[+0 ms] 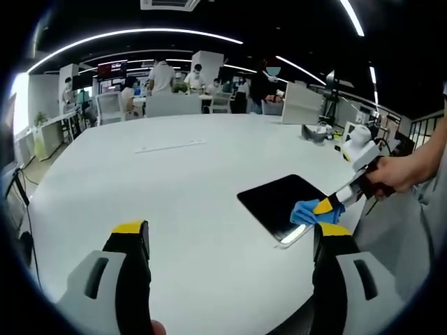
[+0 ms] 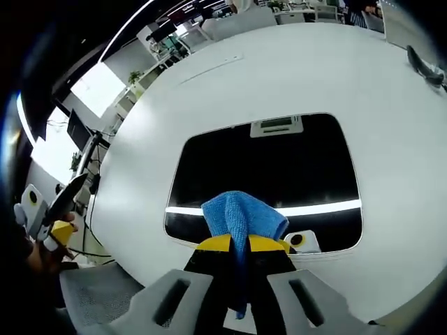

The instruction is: Wipe the mirror surface with the cleaning cloth until all visible marks leave the cleaned area.

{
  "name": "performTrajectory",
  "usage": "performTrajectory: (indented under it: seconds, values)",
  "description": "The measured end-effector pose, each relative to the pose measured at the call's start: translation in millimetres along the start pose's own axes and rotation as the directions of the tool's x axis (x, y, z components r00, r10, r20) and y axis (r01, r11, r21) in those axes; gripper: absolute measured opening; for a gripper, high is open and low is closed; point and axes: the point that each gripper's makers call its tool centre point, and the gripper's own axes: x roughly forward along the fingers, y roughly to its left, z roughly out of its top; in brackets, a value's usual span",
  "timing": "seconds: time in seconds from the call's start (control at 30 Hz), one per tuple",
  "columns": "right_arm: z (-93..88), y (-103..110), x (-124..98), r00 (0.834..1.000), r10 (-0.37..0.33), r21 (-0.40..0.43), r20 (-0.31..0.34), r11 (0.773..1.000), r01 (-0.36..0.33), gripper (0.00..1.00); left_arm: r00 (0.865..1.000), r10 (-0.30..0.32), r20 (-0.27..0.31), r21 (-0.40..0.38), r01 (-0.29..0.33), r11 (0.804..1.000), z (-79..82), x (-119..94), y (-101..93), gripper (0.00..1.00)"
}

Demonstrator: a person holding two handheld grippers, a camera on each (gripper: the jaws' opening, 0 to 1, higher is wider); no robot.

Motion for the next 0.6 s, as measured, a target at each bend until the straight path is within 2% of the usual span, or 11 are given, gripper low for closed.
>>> performTrajectory:
  seconds: [0.6]
  values:
    - [20.6,-4,11,1.000,-0.007,-0.028,0.011,1.000,0.008,0.01,1.000,0.009,0.006,-0.023,-0.009,1.000,-1.9,-3,1.7,0.97]
